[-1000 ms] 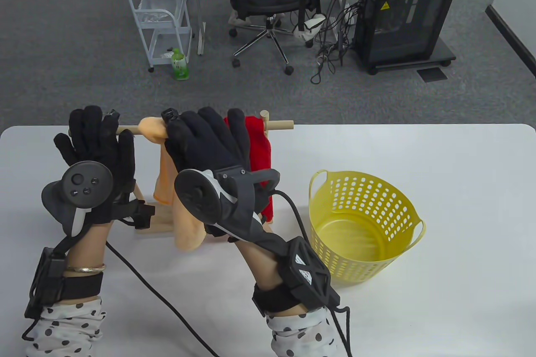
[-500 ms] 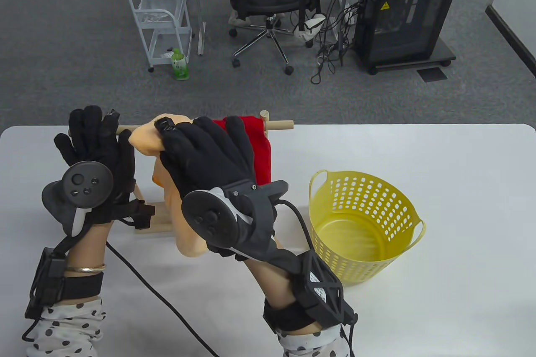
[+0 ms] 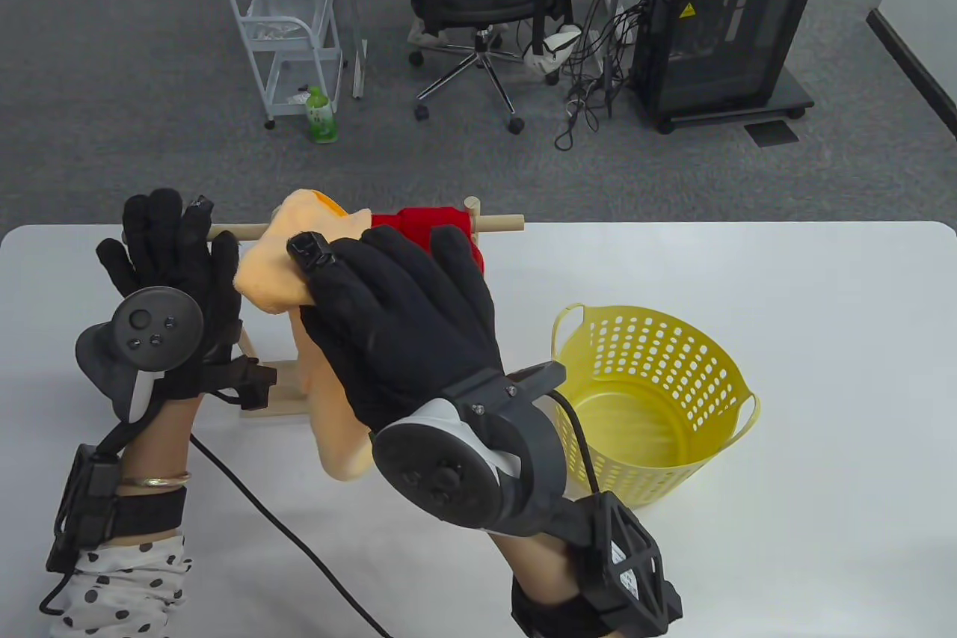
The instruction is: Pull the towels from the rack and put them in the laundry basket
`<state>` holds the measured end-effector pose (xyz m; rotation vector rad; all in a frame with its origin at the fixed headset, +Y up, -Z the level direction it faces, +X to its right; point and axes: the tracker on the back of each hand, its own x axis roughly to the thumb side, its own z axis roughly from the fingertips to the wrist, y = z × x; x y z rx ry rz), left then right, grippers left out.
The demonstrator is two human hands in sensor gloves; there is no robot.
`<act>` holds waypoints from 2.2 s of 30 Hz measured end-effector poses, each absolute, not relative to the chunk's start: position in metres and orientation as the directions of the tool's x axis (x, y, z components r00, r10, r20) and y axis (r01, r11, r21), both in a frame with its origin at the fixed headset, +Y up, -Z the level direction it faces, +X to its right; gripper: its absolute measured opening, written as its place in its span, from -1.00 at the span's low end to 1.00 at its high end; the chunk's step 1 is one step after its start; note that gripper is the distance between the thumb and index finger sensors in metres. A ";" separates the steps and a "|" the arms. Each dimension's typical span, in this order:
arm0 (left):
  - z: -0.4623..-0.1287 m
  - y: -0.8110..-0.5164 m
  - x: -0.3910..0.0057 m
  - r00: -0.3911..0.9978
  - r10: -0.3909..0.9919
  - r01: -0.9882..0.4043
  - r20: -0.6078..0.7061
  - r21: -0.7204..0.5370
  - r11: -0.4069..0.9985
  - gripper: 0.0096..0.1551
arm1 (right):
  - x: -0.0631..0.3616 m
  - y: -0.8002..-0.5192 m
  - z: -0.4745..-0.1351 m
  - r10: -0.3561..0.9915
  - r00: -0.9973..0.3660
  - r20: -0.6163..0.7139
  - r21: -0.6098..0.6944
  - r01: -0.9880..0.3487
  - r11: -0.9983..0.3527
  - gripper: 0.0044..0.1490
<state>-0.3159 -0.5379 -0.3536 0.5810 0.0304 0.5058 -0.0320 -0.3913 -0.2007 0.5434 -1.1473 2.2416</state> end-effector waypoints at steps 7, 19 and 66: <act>-0.353 -0.538 -0.315 0.879 0.466 -0.444 0.103 0.532 0.721 -0.31 | -0.015 -0.389 -0.184 0.276 -0.770 0.576 -0.629 -0.633 -0.452 -0.45; -0.354 -0.537 -0.315 0.880 0.464 -0.442 0.100 0.532 0.722 -0.31 | 0.014 -0.384 -0.160 0.270 -0.767 0.582 -0.671 -0.641 -0.373 -0.45; -0.350 -0.540 -0.315 0.882 0.457 -0.439 0.112 0.548 0.712 -0.31 | 0.163 -0.427 -0.254 0.356 -0.928 -0.113 -0.833 -0.107 -0.543 -0.44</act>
